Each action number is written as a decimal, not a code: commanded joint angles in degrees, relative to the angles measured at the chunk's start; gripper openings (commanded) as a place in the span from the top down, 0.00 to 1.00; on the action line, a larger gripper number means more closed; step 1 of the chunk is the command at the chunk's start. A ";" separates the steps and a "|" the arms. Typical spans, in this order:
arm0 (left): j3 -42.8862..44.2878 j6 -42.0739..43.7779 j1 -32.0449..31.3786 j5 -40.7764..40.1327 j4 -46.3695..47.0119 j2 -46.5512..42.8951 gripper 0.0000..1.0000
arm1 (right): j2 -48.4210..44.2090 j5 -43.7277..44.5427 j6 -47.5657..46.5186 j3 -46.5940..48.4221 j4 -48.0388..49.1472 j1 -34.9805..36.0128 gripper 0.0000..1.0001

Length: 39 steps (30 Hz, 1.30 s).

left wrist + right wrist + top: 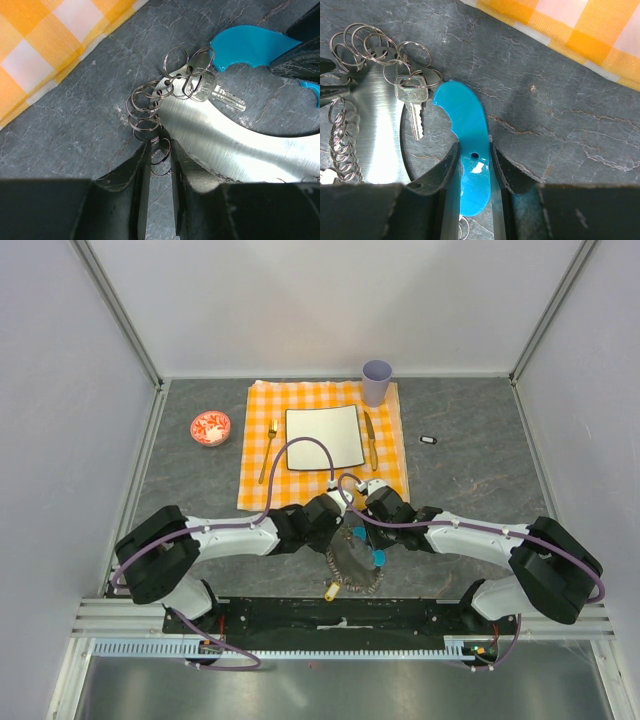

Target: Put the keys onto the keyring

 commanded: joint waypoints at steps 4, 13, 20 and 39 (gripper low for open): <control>2.87 3.17 -0.32 -0.92 -1.74 1.22 0.72 | 0.10 -1.04 0.55 -1.23 0.78 -0.09 0.78; 3.49 3.61 -0.32 -1.63 -5.00 -1.49 0.98 | -1.21 -1.04 0.81 -1.32 0.60 -0.09 0.78; 1.56 3.35 -0.32 -0.22 -2.81 -6.59 0.98 | -2.97 -0.51 0.64 -1.40 0.60 -0.09 0.77; -19.63 9.67 -0.14 6.90 45.09 -27.43 0.98 | -16.59 -1.04 4.07 -2.37 2.27 -0.97 0.54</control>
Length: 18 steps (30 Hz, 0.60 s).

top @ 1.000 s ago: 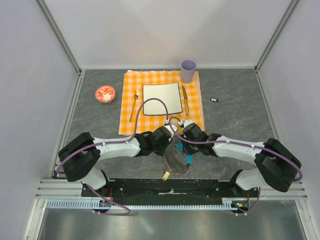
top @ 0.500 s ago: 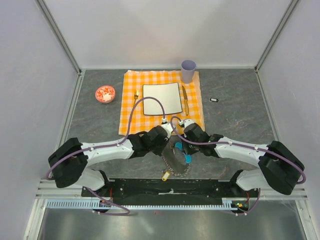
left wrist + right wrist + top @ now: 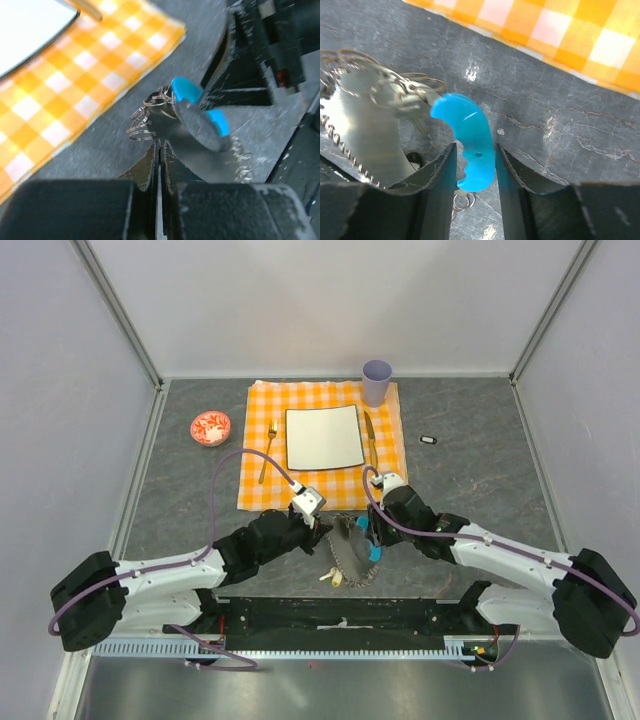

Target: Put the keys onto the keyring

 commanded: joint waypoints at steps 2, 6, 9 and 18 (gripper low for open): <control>0.64 6.48 0.03 3.08 19.88 -2.08 0.98 | -8.02 0.73 0.33 1.30 1.16 -0.09 0.45; 1.95 7.55 0.82 4.47 22.79 -2.43 0.98 | -15.05 2.04 -4.75 2.18 1.07 -0.09 0.35; 3.62 7.64 2.14 8.76 22.53 -1.82 0.98 | -20.23 3.10 -8.28 2.36 1.60 -0.09 0.33; 5.46 6.49 6.45 22.22 26.48 -2.60 0.98 | -30.17 -6.03 -20.68 1.74 7.13 -0.18 0.45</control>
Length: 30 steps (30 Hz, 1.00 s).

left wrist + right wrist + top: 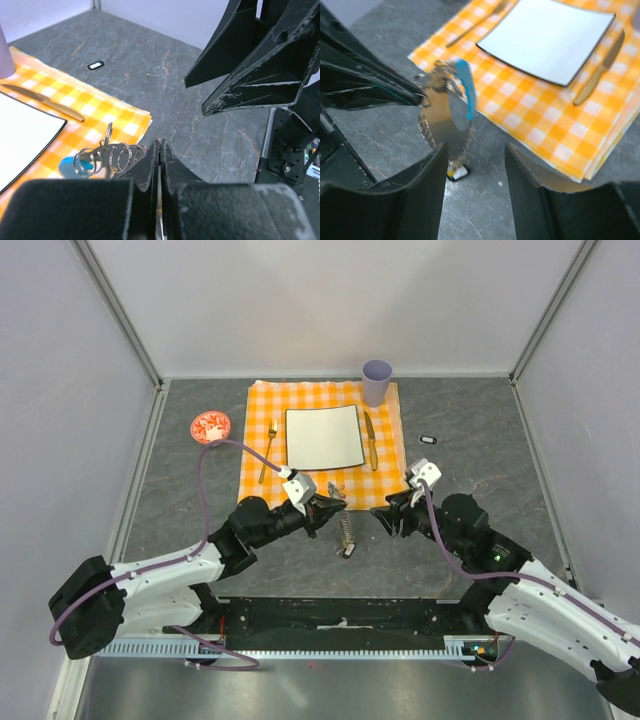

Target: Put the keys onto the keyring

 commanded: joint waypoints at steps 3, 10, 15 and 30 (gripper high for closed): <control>5.54 2.21 1.77 11.53 6.48 -1.51 0.98 | -1.33 -10.44 -9.13 3.19 4.67 0.02 0.46; 7.92 3.18 1.86 15.85 5.16 -2.21 0.98 | 4.65 -19.68 -10.98 7.15 5.37 -0.07 0.53; 7.83 3.36 1.77 16.91 4.46 -4.15 0.98 | 4.65 -22.31 -10.98 8.99 6.16 -0.51 0.57; 8.36 5.20 1.86 18.49 2.78 -4.94 0.98 | 8.52 -31.37 -14.49 14.79 1.77 -1.57 0.71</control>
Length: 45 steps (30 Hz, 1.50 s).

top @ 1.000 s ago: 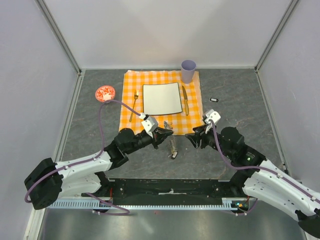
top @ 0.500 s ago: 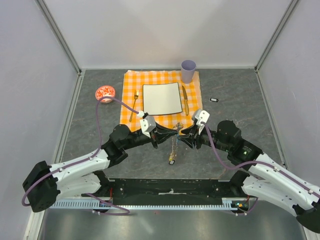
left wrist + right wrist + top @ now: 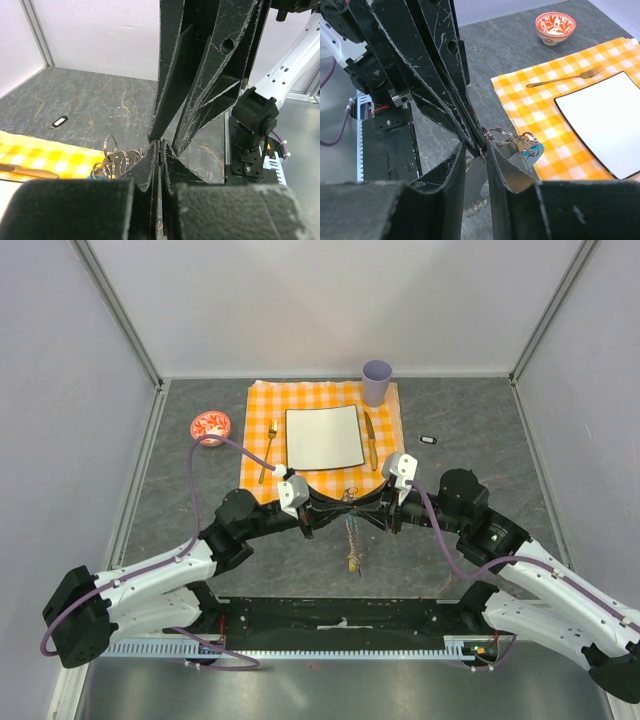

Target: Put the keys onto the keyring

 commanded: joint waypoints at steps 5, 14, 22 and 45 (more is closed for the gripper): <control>2.52 2.80 0.16 0.48 3.25 -2.01 0.98 | 2.45 -4.38 -2.80 3.21 -2.15 -0.80 0.77; 1.91 2.36 0.33 0.74 3.25 -3.42 0.98 | 1.92 -4.38 -2.63 1.36 -3.12 -3.00 0.70; 1.73 2.36 0.33 0.65 3.33 -3.25 0.98 | 2.71 -8.24 -2.81 1.80 -3.21 -4.58 0.68; 2.17 1.66 0.33 3.90 3.25 -1.75 0.98 | 3.24 -10.97 -3.51 4.35 -2.95 -5.11 0.71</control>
